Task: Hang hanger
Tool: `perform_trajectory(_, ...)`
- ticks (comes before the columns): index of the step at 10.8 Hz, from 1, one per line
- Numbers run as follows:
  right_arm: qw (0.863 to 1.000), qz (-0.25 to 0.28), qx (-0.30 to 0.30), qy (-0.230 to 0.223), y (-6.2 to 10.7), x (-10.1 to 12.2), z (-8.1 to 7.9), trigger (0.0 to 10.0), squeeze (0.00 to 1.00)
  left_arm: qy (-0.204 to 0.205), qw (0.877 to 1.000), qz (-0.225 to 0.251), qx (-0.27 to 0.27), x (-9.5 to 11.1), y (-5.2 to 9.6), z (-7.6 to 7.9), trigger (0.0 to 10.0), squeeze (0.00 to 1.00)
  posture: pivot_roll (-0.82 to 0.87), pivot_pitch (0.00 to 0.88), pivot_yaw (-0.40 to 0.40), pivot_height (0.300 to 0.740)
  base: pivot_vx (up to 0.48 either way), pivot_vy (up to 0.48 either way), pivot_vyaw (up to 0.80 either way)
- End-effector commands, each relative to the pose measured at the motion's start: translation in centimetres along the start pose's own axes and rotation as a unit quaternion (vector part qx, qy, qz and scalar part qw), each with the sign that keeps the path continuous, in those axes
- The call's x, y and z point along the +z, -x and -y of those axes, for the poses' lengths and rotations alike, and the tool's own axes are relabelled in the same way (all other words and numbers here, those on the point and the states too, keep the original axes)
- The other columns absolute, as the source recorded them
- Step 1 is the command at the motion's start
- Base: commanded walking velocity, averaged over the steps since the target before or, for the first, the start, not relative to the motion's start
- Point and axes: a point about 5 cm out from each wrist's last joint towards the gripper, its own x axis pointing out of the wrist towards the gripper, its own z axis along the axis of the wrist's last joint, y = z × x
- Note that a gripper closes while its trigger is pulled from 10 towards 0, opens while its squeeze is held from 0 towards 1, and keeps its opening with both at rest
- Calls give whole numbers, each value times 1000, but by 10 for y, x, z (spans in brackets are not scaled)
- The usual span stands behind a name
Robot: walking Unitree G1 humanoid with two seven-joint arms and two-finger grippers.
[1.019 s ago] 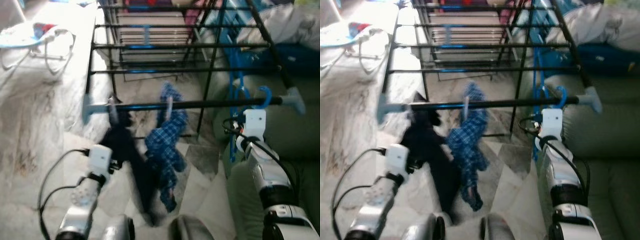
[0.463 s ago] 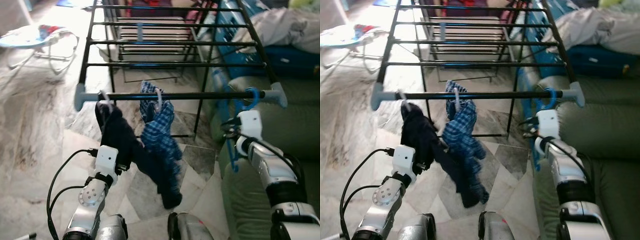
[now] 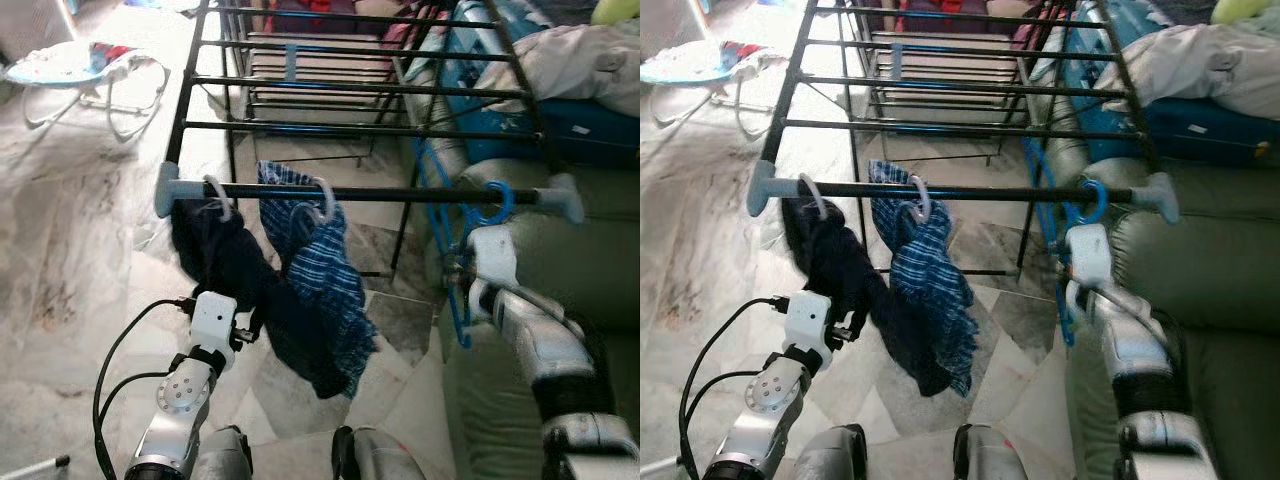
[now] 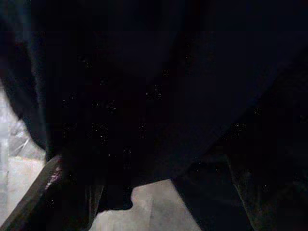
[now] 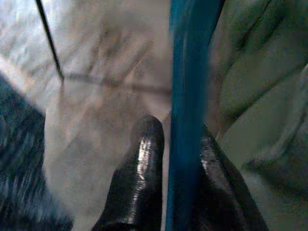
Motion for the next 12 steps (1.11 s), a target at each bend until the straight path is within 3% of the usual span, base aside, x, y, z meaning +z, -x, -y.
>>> perform_trajectory(1, 1000, 2, -9, -7, 2, -2, 2, 10000, 1000, 2, 1000, -19, 3, -6, 1, 0, 10000, 0, -42, 144, -65, 740, 0, 0, 0)
perform_trajectory(4, 993, 110, -35, -23, 16, 2, -1, 10000, 1000, 5, 999, -35, 10, -10, 1, 0, 10000, 0, -44, 143, -64, 740, 0, 0, 0)
perform_trajectory(6, 988, 140, -69, -10, 27, -4, 1, 10000, 1000, 1, 999, -36, 6, -10, 1, 1, 10000, 0, -46, 147, -62, 740, 0, 0, 0)
perform_trajectory(8, 989, 126, -82, -6, 45, -30, -2, 10000, 1000, -4, 999, -38, 2, -10, 1, 1, 10000, 0, -54, 152, -58, 740, 0, 0, 0)
perform_trajectory(10, 986, 131, -104, 1, 54, -41, -8, 10000, 1000, -9, 999, -39, 0, -11, 1, 1, 10000, 0, -57, 155, -56, 740, 0, 0, 0)
perform_trajectory(12, 976, 145, -155, 42, 65, -49, -12, 10000, 1000, -15, 999, -42, -2, -11, 1, 0, 10000, 0, -56, 158, -49, 740, 0, 0, 0)
